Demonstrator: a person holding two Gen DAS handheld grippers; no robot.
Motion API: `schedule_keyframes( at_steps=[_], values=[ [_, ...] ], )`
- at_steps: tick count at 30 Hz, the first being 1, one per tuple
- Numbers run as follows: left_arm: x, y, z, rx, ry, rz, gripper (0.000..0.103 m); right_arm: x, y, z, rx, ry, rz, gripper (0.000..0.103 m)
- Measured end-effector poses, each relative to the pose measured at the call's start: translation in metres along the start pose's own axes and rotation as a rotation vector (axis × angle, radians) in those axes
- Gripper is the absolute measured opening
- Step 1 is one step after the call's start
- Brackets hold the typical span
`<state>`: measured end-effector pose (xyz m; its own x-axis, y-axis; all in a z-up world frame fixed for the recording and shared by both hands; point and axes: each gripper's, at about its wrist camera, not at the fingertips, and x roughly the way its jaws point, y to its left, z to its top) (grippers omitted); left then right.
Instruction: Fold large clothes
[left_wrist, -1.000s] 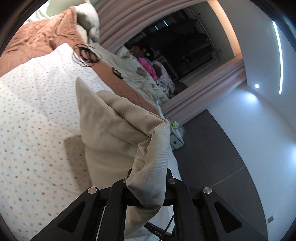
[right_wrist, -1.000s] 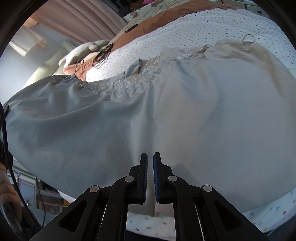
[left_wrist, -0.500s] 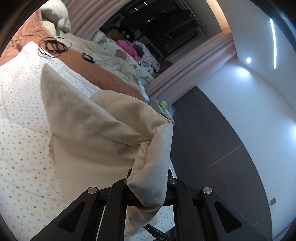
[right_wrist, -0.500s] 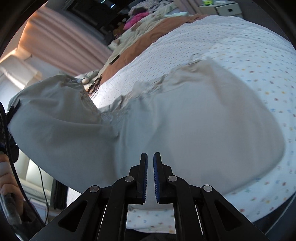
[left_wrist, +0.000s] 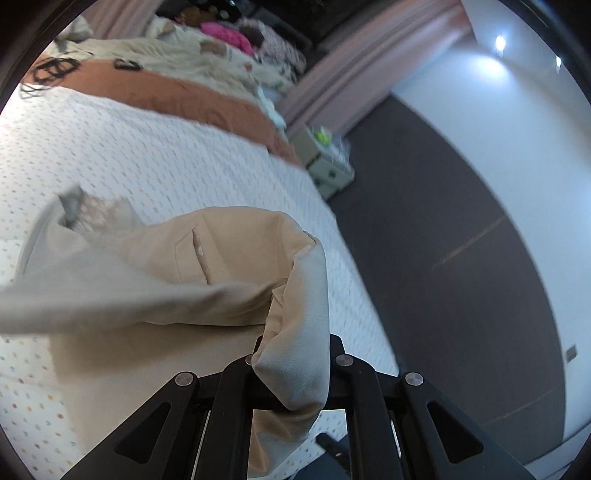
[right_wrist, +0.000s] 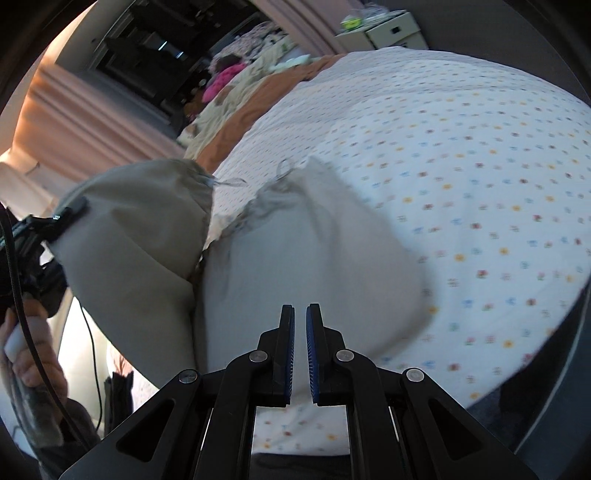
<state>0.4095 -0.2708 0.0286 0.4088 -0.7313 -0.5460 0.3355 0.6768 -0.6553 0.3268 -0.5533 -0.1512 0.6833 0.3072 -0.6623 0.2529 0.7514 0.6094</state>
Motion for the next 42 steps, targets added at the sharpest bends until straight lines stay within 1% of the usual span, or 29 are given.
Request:
schedule_keyframes(
  at_steps=[4,10,11,12,13,14,15,16,17,18,19,20,23,25,29,32,33,34,35,36,37,38,40,42],
  values=[
    [0.040,-0.018,-0.024,0.068,0.101,0.023,0.008,-0.011,-0.015,-0.001,0.020,-0.014,-0.018,0.008],
    [0.075,-0.037,-0.061,0.153,0.201,0.027,0.008,-0.016,-0.028,0.000,0.034,-0.018,-0.027,0.008],
    [0.080,-0.040,-0.066,0.171,0.226,0.026,0.008,-0.016,-0.029,0.000,0.034,-0.017,-0.026,0.008],
    [0.087,-0.042,-0.072,0.192,0.260,0.041,0.008,-0.016,-0.030,-0.001,0.035,-0.015,-0.024,0.008],
    [0.095,-0.043,-0.076,0.210,0.293,0.066,0.009,-0.016,-0.030,-0.001,0.036,-0.012,-0.022,0.008],
    [0.100,-0.043,-0.078,0.219,0.319,0.085,0.014,-0.016,-0.031,-0.002,0.039,-0.008,-0.019,0.008],
    [0.103,-0.042,-0.082,0.219,0.345,0.085,0.018,-0.015,-0.032,-0.002,0.041,-0.004,-0.016,0.008],
    [0.106,-0.039,-0.084,0.202,0.373,0.062,0.032,-0.015,-0.033,-0.003,0.044,-0.002,-0.013,0.017],
    [0.107,-0.036,-0.087,0.176,0.393,0.027,0.048,-0.015,-0.035,-0.003,0.050,-0.002,-0.008,0.028],
    [0.104,-0.032,-0.088,0.147,0.398,-0.012,0.054,-0.014,-0.036,-0.004,0.057,-0.007,-0.003,0.055],
    [0.097,-0.028,-0.088,0.139,0.388,-0.025,0.063,-0.014,-0.037,-0.004,0.061,-0.015,0.001,0.070],
    [0.091,-0.025,-0.087,0.146,0.371,-0.019,0.067,-0.014,-0.037,-0.004,0.061,-0.023,0.008,0.071],
    [0.068,-0.015,-0.089,0.151,0.331,0.018,0.068,-0.008,-0.033,-0.003,0.052,-0.007,0.033,0.071],
    [0.054,-0.001,-0.084,0.120,0.308,0.044,0.068,0.000,-0.032,-0.002,0.045,0.001,0.034,0.071],
    [0.027,0.031,-0.076,0.078,0.245,0.122,0.068,0.017,-0.037,-0.004,0.066,0.031,0.022,0.071],
    [0.014,0.052,-0.071,0.040,0.222,0.156,0.068,0.028,-0.041,-0.004,0.074,0.039,0.015,0.070],
    [0.011,0.059,-0.069,0.027,0.219,0.169,0.068,0.033,-0.043,-0.004,0.078,0.041,0.013,0.065],
    [0.008,0.068,-0.068,0.011,0.218,0.184,0.068,0.037,-0.045,-0.004,0.080,0.047,0.007,0.056],
    [0.006,0.076,-0.067,-0.006,0.217,0.198,0.068,0.039,-0.046,-0.004,0.080,0.048,-0.009,0.052],
    [0.006,0.083,-0.067,-0.028,0.217,0.210,0.068,0.039,-0.048,-0.003,0.076,0.039,-0.010,0.036],
    [0.004,0.091,-0.067,-0.049,0.218,0.218,0.068,0.040,-0.050,-0.003,0.076,0.037,0.017,0.016],
    [0.004,0.097,-0.068,-0.068,0.219,0.222,0.068,0.039,-0.052,-0.003,0.082,0.033,0.037,0.016],
    [0.007,0.108,-0.071,-0.097,0.225,0.225,0.068,0.037,-0.052,-0.006,0.069,0.018,0.026,0.012],
    [0.010,0.116,-0.073,-0.112,0.238,0.229,0.068,0.034,-0.050,-0.010,0.058,0.004,0.014,0.011]
  ],
)
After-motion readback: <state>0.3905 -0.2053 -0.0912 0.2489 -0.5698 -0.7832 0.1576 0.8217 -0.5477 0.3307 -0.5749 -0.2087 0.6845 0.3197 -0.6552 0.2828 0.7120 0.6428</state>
